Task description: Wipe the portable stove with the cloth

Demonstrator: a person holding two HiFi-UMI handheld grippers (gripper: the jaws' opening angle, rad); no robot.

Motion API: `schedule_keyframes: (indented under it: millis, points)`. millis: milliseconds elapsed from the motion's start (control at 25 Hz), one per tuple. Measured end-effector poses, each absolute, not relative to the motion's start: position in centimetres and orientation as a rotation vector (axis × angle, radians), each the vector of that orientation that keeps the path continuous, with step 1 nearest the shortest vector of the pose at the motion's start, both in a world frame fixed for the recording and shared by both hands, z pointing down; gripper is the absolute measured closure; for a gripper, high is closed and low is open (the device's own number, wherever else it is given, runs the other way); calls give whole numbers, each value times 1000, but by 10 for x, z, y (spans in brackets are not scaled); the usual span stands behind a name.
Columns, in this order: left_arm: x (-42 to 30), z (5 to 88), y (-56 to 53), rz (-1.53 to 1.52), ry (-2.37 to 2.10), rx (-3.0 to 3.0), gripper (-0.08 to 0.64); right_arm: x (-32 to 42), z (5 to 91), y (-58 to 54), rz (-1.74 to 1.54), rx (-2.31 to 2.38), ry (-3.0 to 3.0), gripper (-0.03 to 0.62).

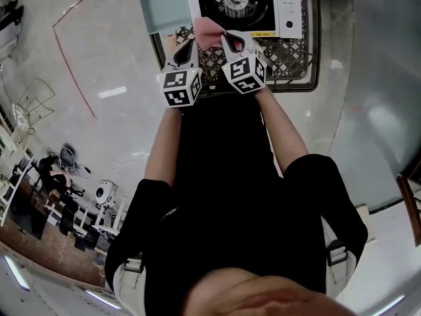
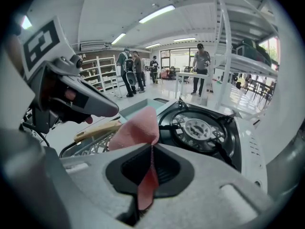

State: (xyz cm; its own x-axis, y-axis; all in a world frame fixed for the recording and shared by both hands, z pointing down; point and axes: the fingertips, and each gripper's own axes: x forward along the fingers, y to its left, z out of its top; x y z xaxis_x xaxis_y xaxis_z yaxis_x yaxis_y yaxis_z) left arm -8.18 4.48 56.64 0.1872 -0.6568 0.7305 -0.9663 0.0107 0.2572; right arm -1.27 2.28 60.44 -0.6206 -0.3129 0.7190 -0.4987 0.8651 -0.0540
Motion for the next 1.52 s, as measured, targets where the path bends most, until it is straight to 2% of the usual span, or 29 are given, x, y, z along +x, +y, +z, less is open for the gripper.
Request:
schedule_keyframes:
  millis: [1520]
  points:
    - [24,574,8,599,-1350,1889,560,151,604,-20,341,988,-2071,583]
